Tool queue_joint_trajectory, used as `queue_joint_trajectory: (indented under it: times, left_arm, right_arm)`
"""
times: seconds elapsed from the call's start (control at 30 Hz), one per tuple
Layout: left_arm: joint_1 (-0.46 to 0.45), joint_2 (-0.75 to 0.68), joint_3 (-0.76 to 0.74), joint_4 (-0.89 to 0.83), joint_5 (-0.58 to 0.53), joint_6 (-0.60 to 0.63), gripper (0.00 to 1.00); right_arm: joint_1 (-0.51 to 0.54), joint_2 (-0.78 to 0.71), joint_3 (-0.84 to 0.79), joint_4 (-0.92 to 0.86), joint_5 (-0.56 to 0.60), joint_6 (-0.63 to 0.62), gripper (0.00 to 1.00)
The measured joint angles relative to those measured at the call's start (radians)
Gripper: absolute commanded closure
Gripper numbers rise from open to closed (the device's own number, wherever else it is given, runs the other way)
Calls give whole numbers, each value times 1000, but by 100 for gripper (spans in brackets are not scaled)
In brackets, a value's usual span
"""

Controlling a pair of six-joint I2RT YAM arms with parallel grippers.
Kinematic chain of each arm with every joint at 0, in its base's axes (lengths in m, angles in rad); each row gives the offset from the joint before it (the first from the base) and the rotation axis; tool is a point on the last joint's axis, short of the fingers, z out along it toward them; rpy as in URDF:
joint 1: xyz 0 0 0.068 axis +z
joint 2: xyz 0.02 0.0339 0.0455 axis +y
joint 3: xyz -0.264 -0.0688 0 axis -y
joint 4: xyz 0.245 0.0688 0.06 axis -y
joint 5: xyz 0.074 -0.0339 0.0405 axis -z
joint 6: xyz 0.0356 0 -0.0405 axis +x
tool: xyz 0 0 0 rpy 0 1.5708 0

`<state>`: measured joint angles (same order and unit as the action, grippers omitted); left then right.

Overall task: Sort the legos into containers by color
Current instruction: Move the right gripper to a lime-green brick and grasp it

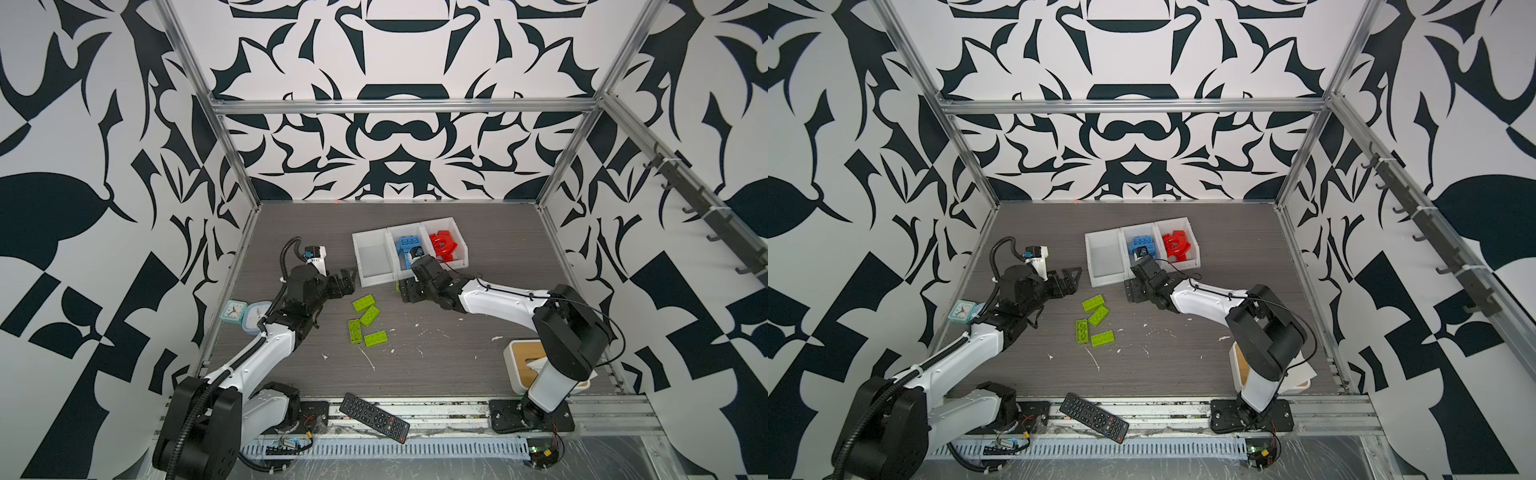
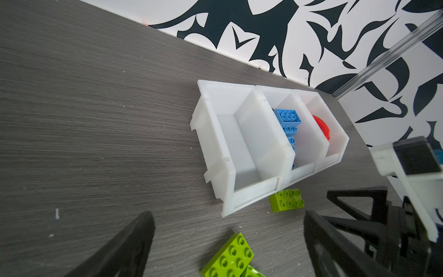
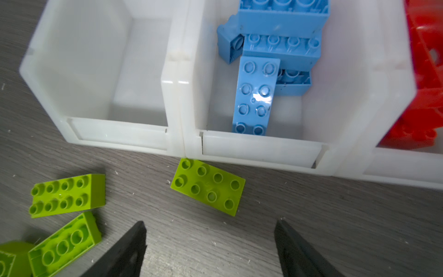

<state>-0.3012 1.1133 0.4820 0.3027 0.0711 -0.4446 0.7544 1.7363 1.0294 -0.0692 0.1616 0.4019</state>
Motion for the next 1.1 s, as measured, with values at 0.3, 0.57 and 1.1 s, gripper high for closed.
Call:
queue_joint_trajectory:
  times: [0.3, 0.57, 1.1]
  left_arm:
    - [0, 0, 0, 0, 0, 0, 0]
    - [0, 0, 0, 0, -1, 0, 0]
    - [0, -5, 0, 0, -5, 0, 0]
  right_arm:
    - [0, 94, 40, 9, -3, 0, 13]
    - [0, 143, 92, 14, -3, 0, 13]
    - [0, 222, 146, -9, 33, -19, 14]
